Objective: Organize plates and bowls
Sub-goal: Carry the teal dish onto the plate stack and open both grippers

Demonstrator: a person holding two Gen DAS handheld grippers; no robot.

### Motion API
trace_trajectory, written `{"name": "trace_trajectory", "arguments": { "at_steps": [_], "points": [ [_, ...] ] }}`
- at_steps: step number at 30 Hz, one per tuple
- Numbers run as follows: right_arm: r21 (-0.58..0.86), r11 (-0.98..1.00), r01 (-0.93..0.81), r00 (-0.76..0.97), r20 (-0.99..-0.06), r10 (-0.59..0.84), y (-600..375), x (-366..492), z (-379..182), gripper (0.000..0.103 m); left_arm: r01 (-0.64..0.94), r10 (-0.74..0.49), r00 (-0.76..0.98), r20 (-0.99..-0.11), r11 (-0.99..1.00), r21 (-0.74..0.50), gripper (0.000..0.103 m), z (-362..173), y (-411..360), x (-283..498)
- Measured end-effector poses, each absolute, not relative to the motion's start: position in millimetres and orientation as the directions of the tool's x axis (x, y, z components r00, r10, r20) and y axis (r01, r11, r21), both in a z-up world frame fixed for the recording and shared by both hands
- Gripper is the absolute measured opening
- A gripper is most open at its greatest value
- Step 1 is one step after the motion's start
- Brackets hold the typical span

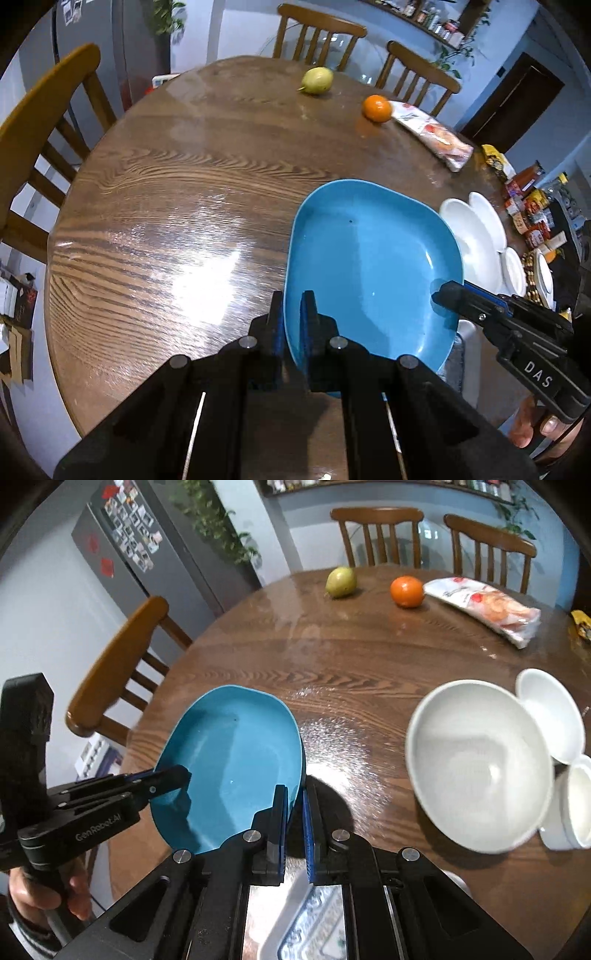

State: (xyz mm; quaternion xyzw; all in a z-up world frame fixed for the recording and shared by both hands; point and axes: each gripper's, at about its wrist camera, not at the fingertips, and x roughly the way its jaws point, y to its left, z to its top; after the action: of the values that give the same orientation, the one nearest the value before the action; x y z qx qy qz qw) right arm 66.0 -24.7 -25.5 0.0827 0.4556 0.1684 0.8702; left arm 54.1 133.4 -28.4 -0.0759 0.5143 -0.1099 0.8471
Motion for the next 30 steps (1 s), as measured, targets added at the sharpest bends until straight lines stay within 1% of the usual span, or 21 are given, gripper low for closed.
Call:
{"name": "trace_trajectory", "arguments": {
  "at_steps": [7, 14, 23, 30],
  "points": [
    [0.322, 0.932, -0.169, 0.547, -0.756, 0.36, -62, 35, -18, 0.009, 0.193, -0.283, 0.457, -0.843, 0.957, -0.216, 0.007, -21, 98, 27],
    [0.343, 0.932, -0.117, 0.537, -0.768, 0.35, -95, 8, -26, 0.009, 0.235, -0.3, 0.422, -0.856, 0.948, -0.217, 0.007, -33, 63, 6],
    [0.374, 0.925, -0.075, 0.478, -0.8, 0.362, -128, -15, -52, 0.009, 0.221, -0.303, 0.345, -0.888, 0.946, -0.237, 0.007, -60, 32, -23],
    [0.365, 0.927, -0.082, 0.447, -0.818, 0.362, -133, -15, -68, 0.009, 0.209, -0.264, 0.318, -0.91, 0.956, -0.205, 0.008, -71, 20, -33]
  ]
}}
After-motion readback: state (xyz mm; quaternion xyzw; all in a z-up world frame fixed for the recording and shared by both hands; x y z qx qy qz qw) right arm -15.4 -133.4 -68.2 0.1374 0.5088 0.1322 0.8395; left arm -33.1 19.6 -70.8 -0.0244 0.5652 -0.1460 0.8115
